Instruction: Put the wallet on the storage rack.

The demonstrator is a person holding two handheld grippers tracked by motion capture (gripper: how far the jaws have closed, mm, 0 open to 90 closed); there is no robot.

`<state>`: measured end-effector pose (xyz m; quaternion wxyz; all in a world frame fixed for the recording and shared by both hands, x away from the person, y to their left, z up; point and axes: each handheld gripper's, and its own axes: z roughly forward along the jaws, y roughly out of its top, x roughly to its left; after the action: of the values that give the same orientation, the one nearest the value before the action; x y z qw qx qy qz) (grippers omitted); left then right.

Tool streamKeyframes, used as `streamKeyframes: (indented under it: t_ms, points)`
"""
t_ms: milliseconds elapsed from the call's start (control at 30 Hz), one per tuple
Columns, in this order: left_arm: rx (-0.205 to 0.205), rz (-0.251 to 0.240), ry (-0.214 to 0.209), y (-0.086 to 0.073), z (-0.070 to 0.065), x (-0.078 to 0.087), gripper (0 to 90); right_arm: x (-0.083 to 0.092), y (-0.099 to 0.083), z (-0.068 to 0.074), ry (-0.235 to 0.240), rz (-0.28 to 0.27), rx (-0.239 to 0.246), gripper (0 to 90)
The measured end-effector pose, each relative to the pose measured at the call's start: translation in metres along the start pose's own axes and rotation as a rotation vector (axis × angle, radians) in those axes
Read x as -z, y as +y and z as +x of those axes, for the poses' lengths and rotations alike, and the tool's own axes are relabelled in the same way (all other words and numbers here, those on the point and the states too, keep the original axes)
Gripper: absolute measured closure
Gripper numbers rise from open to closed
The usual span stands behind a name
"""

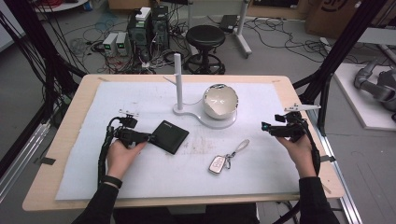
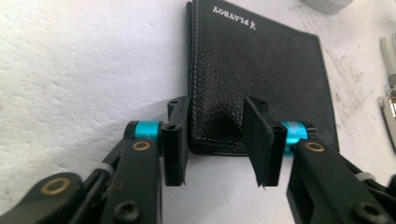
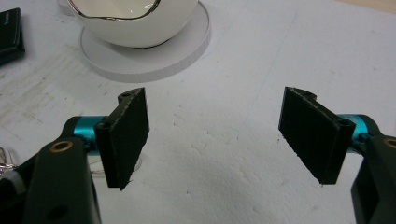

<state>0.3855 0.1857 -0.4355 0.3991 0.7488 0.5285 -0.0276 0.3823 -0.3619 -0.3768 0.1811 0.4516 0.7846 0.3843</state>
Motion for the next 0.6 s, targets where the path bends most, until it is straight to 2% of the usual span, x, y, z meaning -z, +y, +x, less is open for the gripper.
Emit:
streamKeyframes:
  t_ms: [67, 167, 267, 433, 600]
  points:
    - [0.014, 0.003, -0.057, -0.002, 0.002, -0.002, 68.7, 0.000, 0.000, 0.000, 0.000, 0.000, 0.001, 24.9]
    - [-0.009, -0.010, -0.102, -0.002, -0.002, -0.003, 74.2, 0.000, 0.001, 0.001, -0.001, 0.001, 0.003, 25.0]
    - [-0.030, -0.063, -0.153, -0.001, -0.006, 0.002, 78.4, -0.001, 0.001, 0.001, -0.001, 0.001, 0.004, 25.1]
    - [-0.063, -0.122, -0.209, 0.001, -0.013, 0.009, 80.5, -0.001, 0.001, 0.001, -0.001, 0.000, 0.006, 25.1]
    - [-0.140, -0.165, -0.245, 0.007, -0.029, 0.016, 81.4, -0.001, 0.001, 0.000, -0.002, -0.001, 0.005, 25.1]
